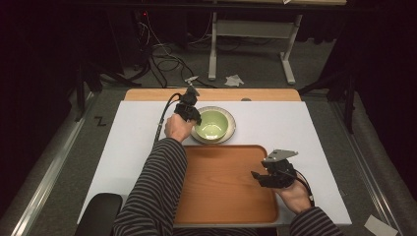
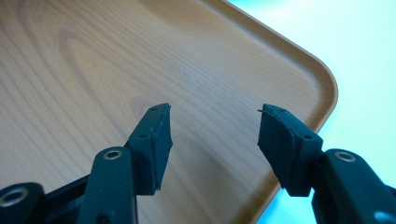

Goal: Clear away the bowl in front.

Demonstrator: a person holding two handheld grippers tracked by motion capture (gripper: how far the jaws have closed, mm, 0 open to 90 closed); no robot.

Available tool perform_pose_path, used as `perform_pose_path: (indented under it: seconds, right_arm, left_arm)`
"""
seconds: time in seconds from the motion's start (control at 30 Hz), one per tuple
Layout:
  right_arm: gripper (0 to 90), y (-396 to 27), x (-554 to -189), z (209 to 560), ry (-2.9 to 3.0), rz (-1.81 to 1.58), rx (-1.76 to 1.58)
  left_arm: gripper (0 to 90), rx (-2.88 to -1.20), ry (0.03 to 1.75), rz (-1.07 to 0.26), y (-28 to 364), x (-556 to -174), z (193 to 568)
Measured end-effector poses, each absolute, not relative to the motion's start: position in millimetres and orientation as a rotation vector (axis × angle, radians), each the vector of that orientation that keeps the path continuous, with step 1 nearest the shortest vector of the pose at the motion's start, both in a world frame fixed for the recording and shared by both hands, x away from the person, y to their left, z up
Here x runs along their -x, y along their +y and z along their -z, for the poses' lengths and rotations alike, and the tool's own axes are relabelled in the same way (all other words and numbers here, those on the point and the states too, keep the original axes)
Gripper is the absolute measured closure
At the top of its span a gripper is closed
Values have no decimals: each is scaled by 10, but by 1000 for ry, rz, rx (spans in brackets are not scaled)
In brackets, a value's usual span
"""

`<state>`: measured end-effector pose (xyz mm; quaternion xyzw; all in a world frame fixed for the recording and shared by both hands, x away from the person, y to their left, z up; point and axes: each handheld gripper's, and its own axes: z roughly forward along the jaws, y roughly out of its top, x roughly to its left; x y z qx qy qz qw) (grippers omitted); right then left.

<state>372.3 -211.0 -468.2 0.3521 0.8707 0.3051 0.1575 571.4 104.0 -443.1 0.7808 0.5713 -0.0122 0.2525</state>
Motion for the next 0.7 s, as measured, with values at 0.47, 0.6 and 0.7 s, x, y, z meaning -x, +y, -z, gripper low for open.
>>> perform_pose_path:
  seconds: [0.47,0.6,0.7]
  right_arm:
    - [453,-2093,-3733,4702,2505,-863,-1005]
    - [451,-2083,-3737,4712,2513,-857,-997]
    - [450,-2092,-3745,4715,2522,-842,-1002]
  left_arm:
    - [856,-2114,1498,8,1145,-5601,4219]
    - [856,-2138,1478,-1,1152,-5565,4180]
    - [856,-2148,1464,-7,1159,-5537,4150]
